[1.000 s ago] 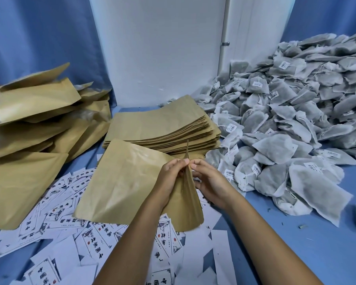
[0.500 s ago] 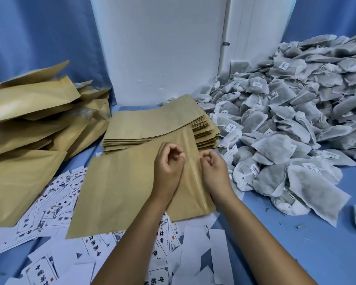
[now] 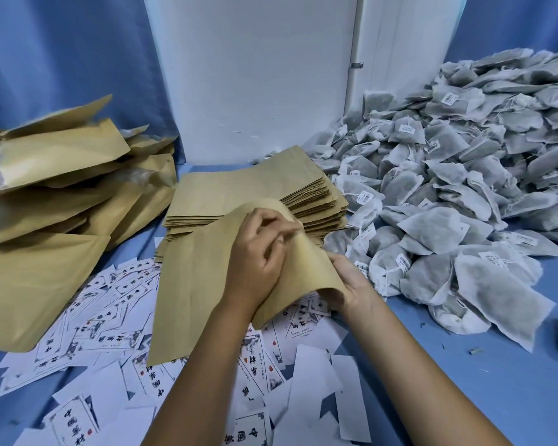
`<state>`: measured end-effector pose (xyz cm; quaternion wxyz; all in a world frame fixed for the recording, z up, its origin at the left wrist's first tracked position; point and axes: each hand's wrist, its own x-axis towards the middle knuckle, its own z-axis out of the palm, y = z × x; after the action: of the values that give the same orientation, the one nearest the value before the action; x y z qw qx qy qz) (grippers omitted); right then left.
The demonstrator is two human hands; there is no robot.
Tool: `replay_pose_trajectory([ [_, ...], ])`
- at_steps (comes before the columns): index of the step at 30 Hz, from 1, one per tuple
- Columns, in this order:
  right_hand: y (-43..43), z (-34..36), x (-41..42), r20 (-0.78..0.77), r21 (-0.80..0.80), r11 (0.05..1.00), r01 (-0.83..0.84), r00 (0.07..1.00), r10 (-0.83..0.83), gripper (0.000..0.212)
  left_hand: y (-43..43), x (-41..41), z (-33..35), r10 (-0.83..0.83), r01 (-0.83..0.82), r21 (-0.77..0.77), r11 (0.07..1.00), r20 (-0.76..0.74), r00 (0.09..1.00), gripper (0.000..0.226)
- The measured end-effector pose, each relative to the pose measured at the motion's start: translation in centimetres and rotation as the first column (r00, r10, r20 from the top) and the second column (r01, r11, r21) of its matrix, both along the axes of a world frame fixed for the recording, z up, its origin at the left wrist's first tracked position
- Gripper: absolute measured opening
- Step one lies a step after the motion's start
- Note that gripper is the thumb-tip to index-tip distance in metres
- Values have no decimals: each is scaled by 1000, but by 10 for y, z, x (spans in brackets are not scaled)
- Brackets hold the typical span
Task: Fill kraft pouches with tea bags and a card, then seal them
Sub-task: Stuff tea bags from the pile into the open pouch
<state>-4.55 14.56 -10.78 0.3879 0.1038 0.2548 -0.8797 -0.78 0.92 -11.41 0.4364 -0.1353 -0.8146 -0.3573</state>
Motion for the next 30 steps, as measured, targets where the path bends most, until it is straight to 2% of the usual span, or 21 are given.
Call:
replay_pose_trajectory([
  [3, -2, 1, 1, 36, -3, 998, 63, 997, -62, 16, -7, 3, 4, -29, 25, 130, 991, 26, 999, 30],
  [5, -2, 0, 3, 89, -177, 979, 104, 992, -89, 25, -13, 5, 7, -67, 59, 138, 989, 50, 997, 30],
  [6, -2, 0, 4, 124, -301, 941, 155, 985, -122, 33, -16, 5, 8, -87, 76, 145, 986, 69, 994, 30],
  [7, -1, 0, 5, 142, -356, 911, 209, 976, -168, 35, -20, 6, 9, -103, 86, 166, 982, 93, 990, 30],
  [10, 1, -3, 6, 166, -315, 896, 314, 947, -274, 17, -28, 8, 9, -118, 64, 274, 960, 183, 976, 31],
  [11, 1, -5, 4, 225, -324, 890, 320, 940, -256, 23, -29, 9, 8, -120, 57, 297, 953, 199, 973, 31],
  [12, -1, -7, 3, 206, -293, 912, 288, 950, -234, 31, -30, 9, 8, -119, 54, 299, 953, 202, 972, 32],
  [13, -1, -7, 3, 122, -173, 963, 206, 975, -186, 32, -30, 9, 8, -116, 59, 276, 959, 193, 974, 32],
  [14, -4, -6, 4, 2, 32, 993, 117, 993, -117, 31, -28, 9, 8, -115, 70, 235, 969, 183, 976, 33],
  [16, -6, -9, 6, -294, 408, 911, 58, 953, 70, 26, -21, 7, 9, -148, 121, 151, 981, 186, 971, 34],
  [18, -6, -12, 11, -504, 573, 811, 121, 832, 232, 23, -11, 5, 8, -188, 180, 56, 982, 245, 951, 31],
  [20, -6, -14, 13, -568, 601, 789, 130, 764, 306, 24, -3, 1, 2, -145, 204, -147, 968, 335, 931, 29],
  [22, -4, -16, 13, -584, 587, 797, 141, 756, 296, 27, 1, -3, -8, -74, 198, -303, 932, 376, 924, 35],
  [24, -2, -17, 10, -577, 591, 789, 166, 770, 271, 23, -1, -5, -15, -50, 167, -313, 935, 350, 935, 37],
  [27, -1, -17, 9, -558, 562, 805, 189, 806, 200, 12, -5, -8, -21, 0, 73, -317, 946, 224, 975, 32],
  [30, 0, -16, 8, -537, 530, 819, 218, 834, 125, 21, -6, -9, -27, -8, 35, -235, 971, 117, 993, 26],
])
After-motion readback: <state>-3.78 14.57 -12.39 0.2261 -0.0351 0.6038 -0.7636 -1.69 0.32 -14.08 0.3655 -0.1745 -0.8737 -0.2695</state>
